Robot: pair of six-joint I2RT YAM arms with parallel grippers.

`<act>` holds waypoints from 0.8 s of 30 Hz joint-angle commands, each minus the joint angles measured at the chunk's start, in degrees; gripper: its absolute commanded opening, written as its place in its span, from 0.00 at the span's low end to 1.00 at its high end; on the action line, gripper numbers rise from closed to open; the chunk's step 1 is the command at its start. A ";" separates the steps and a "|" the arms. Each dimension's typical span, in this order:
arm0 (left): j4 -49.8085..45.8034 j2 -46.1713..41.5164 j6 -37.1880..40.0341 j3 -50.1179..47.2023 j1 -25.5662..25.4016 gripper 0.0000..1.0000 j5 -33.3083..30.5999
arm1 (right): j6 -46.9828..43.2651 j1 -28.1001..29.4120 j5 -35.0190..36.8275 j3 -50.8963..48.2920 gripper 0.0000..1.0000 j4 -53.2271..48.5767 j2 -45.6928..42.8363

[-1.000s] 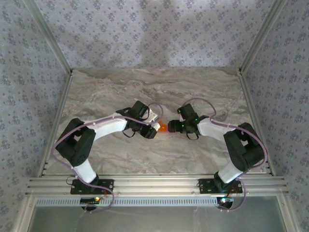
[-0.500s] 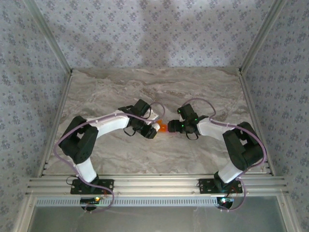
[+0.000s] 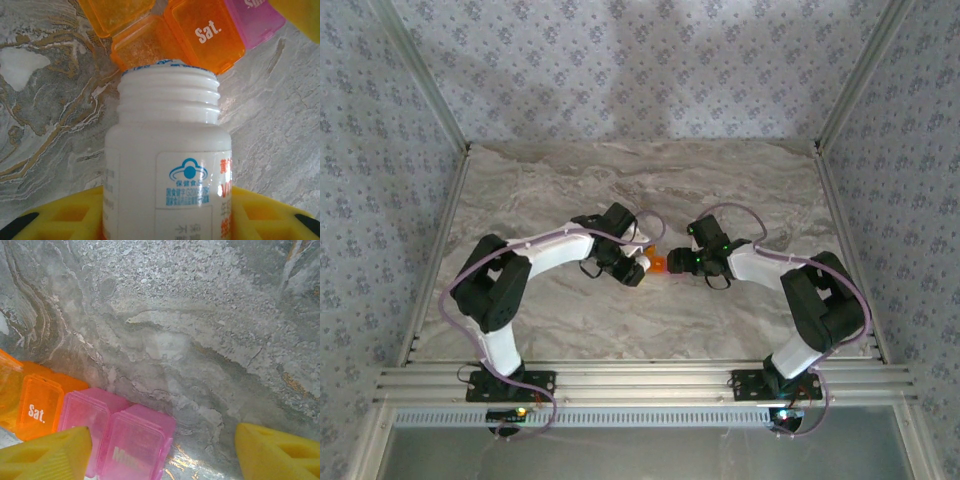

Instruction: Sort the pills into containers

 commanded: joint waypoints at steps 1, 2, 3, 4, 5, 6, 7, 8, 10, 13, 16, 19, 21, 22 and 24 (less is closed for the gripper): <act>-2.83 0.79 1.36 2.19 -0.69 0.00 -0.78 | 0.52 -0.29 0.38 0.81 0.77 -0.31 0.83; -3.20 0.99 1.42 2.48 -0.77 0.00 -1.08 | 0.48 -0.28 0.38 0.81 0.77 -0.31 0.83; -3.58 1.10 1.63 2.80 -0.84 0.00 -1.39 | 0.53 -0.28 0.33 0.93 0.77 -0.31 0.86; -3.96 1.19 1.73 3.02 -0.80 0.00 -1.64 | 0.50 -0.30 0.34 0.94 0.77 -0.30 0.84; -4.25 1.27 1.78 3.28 -0.91 0.00 -1.91 | 0.52 -0.27 0.35 0.85 0.77 -0.22 0.83; -4.61 1.35 1.89 3.57 -0.95 0.00 -2.05 | 0.50 -0.29 0.37 0.91 0.77 -0.23 0.97; -4.82 1.37 2.01 3.74 -0.95 0.00 -2.42 | 0.53 -0.33 0.33 0.82 0.77 -0.30 0.93; -5.16 1.50 2.02 3.94 -0.91 0.00 -2.62 | 0.53 -0.29 0.32 0.82 0.77 -0.19 0.91; -5.85 1.80 2.28 4.43 -0.95 0.00 -2.87 | 0.55 -0.30 0.27 0.83 0.77 -0.23 0.91; -6.47 2.16 2.56 4.88 -1.02 0.00 -3.24 | 0.69 -0.28 0.16 0.91 0.77 -0.23 1.02; -6.81 2.40 2.76 5.32 -1.19 0.00 -3.45 | 0.70 -0.28 0.15 0.90 0.77 -0.09 1.01; -6.97 2.85 3.04 6.08 -1.24 0.00 -3.67 | 0.65 -0.27 0.04 0.95 0.77 -0.15 1.09; -8.78 3.14 3.21 6.73 -1.36 0.00 -4.00 | 0.64 -0.32 0.03 0.87 0.77 -0.05 1.09; -9.01 3.38 3.37 7.02 -1.47 0.00 -4.21 | 0.64 -0.29 0.07 0.86 0.77 -0.12 1.14; -9.54 3.73 3.42 7.46 -1.55 0.00 -4.61 | 0.65 -0.27 0.02 0.82 0.77 -0.15 1.09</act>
